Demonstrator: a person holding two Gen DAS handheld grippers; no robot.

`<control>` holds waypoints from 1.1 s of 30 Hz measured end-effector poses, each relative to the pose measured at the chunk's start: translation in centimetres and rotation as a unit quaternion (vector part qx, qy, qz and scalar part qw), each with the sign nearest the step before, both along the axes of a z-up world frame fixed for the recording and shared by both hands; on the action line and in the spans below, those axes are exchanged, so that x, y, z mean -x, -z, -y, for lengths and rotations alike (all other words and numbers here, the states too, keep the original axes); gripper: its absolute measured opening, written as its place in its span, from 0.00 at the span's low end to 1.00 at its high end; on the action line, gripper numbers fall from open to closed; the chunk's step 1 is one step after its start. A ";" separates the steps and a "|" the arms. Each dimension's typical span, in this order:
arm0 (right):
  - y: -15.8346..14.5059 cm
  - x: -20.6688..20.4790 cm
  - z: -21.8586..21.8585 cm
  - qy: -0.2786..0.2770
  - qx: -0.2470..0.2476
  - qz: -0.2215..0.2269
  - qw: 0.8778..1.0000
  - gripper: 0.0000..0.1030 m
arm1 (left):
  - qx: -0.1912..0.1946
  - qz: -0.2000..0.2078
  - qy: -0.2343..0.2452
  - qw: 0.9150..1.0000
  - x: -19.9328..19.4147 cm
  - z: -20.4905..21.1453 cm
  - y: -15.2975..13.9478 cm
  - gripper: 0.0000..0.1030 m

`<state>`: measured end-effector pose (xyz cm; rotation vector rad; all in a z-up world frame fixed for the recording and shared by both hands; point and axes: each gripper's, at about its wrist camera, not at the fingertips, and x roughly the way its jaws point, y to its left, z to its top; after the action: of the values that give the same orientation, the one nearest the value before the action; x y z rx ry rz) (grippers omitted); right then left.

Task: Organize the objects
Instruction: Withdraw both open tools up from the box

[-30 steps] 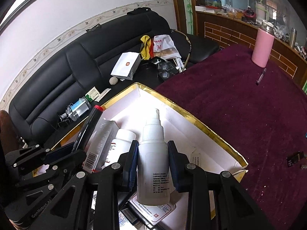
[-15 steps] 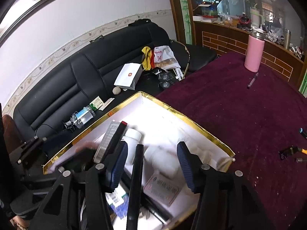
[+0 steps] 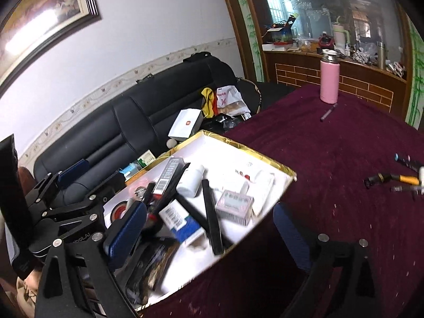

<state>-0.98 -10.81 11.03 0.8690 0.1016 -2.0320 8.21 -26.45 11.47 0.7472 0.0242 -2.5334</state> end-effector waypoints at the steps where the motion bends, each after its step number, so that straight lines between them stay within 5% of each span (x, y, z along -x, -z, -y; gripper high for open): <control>1: 0.1 -0.4 -0.6 0.002 0.005 0.002 1.000 0.98 | -0.003 -0.001 0.004 1.000 -0.2 -0.2 -0.1 0.83; 17: 1.8 -3.8 -5.0 0.015 -0.022 -0.016 1.000 0.98 | 0.027 0.011 -0.014 0.999 -1.8 -4.1 0.5 0.83; 33: 1.1 -4.9 -3.9 0.001 -0.026 -0.033 0.999 0.98 | -0.009 0.007 -0.013 1.000 -2.8 -3.5 0.2 0.83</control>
<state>3.92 -6.86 9.92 0.8354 0.1912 -2.0679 10.99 -22.98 11.25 0.7663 0.0521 -2.5064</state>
